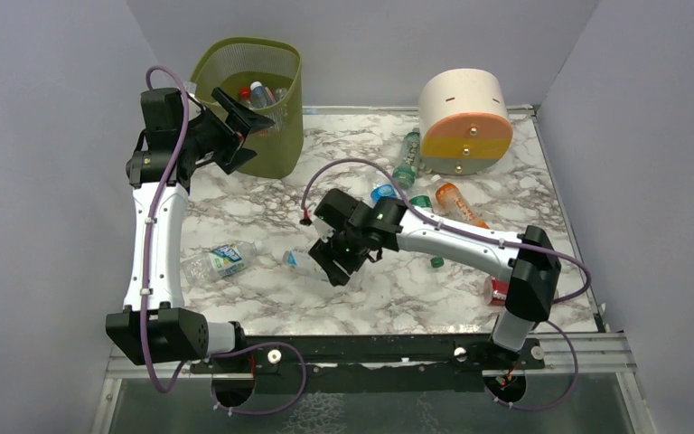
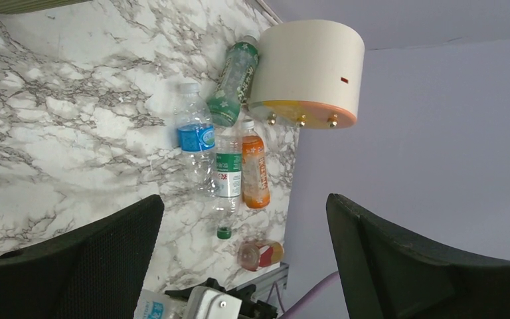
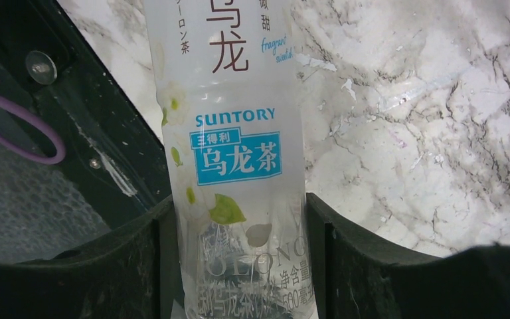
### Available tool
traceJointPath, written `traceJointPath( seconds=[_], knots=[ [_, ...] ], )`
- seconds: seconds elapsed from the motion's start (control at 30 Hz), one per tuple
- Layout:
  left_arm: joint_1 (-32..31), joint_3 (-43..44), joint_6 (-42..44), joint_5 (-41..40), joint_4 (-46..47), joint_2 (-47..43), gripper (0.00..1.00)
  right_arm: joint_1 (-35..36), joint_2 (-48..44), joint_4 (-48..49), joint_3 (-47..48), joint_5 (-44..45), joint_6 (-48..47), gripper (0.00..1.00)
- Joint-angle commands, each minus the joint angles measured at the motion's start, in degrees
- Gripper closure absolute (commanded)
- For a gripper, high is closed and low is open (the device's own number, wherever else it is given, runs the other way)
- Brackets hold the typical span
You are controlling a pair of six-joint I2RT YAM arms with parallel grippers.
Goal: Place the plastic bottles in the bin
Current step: Pick up the plastic bottle at the center of the board.
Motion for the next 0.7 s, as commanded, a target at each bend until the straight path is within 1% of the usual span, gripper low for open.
traceJointPath(
  seconds=[0.0,0.13,0.23,0.43,0.57,0.67],
  knots=[
    [-0.44,2.37,-2.03,2.05,3.08,0.68,0.01,-5.0,-4.16,-0.63,0.39,-5.51,3.6,0.42],
    [-0.56,2.54,-3.52,2.61,4.46,1.01,0.01,-10.41,-5.14,-0.77,2.81,-9.66,4.99,0.43],
    [-0.74,2.03,-4.86,3.63,5.88,1.13,0.01,-13.59,-4.71,-1.97,6.75,-12.19,5.62,0.43],
    [-1.41,-2.12,-11.62,5.68,13.18,-0.13,0.01,-19.83,-1.76,-4.71,17.03,-15.91,7.88,0.44],
    [-2.4,-5.38,-16.56,5.15,17.04,-1.77,0.01,-24.24,0.65,-6.15,23.25,-19.3,9.9,0.45],
    [-3.35,-7.02,-19.61,3.77,19.03,-3.15,0.01,-26.31,1.65,-5.91,26.63,-21.9,11.42,0.45]
  ],
)
